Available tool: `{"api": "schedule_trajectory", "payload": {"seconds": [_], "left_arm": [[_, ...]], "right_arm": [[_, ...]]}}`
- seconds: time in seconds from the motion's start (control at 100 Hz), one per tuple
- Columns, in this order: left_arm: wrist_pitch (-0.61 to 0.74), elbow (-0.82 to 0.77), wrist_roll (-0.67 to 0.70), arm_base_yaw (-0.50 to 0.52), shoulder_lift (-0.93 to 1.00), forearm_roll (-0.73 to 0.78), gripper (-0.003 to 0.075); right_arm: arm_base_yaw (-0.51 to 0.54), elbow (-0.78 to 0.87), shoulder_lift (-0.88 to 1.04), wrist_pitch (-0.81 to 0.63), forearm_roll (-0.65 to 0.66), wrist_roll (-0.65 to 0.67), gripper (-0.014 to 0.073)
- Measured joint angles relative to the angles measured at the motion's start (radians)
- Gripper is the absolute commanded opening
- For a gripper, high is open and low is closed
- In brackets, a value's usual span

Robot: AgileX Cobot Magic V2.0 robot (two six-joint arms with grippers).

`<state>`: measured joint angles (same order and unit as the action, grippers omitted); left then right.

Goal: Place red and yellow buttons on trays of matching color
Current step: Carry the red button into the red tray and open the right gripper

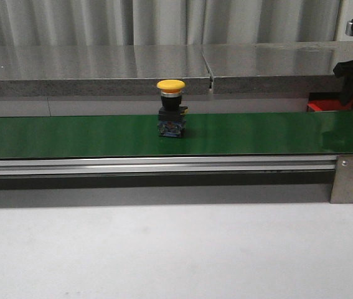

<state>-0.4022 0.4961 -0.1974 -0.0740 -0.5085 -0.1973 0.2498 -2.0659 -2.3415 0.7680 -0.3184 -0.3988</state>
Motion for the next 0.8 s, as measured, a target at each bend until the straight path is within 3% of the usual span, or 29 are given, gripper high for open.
{"api": "schedule_trajectory", "payload": {"seconds": [0.11,0.64,0.8], "left_arm": [[0.0,0.0,0.0,0.0,0.0,0.0,-0.0019],[0.0,0.0,0.0,0.0,0.0,0.0,-0.0019],[0.0,0.0,0.0,0.0,0.0,0.0,-0.0019]], "right_arm": [[0.0,0.0,0.0,0.0,-0.002,0.0,0.0647],[0.0,0.0,0.068,-0.004,-0.006,0.0,0.0647],[0.0,0.0,0.139,0.056,-0.006,0.0,0.0647]]}}
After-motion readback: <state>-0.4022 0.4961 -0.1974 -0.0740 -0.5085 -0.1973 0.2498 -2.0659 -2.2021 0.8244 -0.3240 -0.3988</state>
